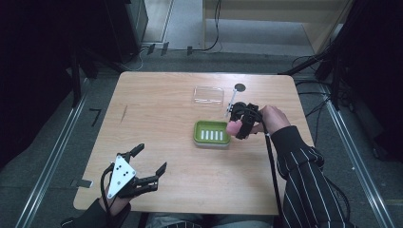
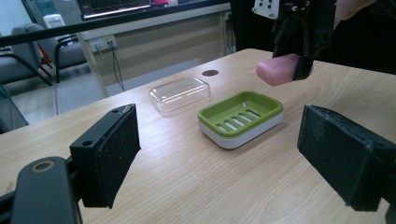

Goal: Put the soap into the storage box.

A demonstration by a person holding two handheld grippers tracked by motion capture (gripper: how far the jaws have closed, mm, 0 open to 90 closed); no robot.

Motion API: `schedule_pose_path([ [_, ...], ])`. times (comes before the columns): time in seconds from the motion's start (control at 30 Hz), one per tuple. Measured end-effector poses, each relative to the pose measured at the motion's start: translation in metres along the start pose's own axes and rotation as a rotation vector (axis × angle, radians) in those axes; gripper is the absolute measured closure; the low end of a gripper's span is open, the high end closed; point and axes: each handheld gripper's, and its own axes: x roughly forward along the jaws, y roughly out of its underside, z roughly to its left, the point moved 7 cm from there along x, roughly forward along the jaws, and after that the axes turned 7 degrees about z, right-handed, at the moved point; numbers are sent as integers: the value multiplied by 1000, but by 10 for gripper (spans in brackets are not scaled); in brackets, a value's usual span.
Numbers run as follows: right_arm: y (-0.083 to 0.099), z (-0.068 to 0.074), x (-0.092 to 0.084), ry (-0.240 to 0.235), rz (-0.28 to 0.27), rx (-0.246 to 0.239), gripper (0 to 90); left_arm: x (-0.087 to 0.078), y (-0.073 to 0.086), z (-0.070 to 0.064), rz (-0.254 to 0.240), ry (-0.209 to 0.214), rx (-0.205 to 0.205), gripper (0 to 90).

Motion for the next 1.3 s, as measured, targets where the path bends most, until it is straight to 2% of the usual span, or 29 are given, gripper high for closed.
schedule_pose_path([
  [0.63, -14, 3, -8, 13, -14, -49, 392, 0, 0, 0, 2, 0, 1, 136],
  [0.83, -19, 2, -7, 17, -18, -80, 392, 0, 0, 0, 4, -1, 2, 136],
  [0.87, -19, 3, -7, 14, -13, -74, 392, 0, 0, 0, 4, -2, 2, 136],
  [0.9, -21, 2, -6, 17, -17, -92, 392, 0, 0, -1, 3, -2, 2, 136],
  [1.03, -25, 3, -6, 15, -20, -90, 392, 0, 1, -1, 4, -2, 3, 136],
  [1.3, -35, 1, -6, 23, -29, -128, 392, -1, 1, 0, 9, -7, 3, 136],
])
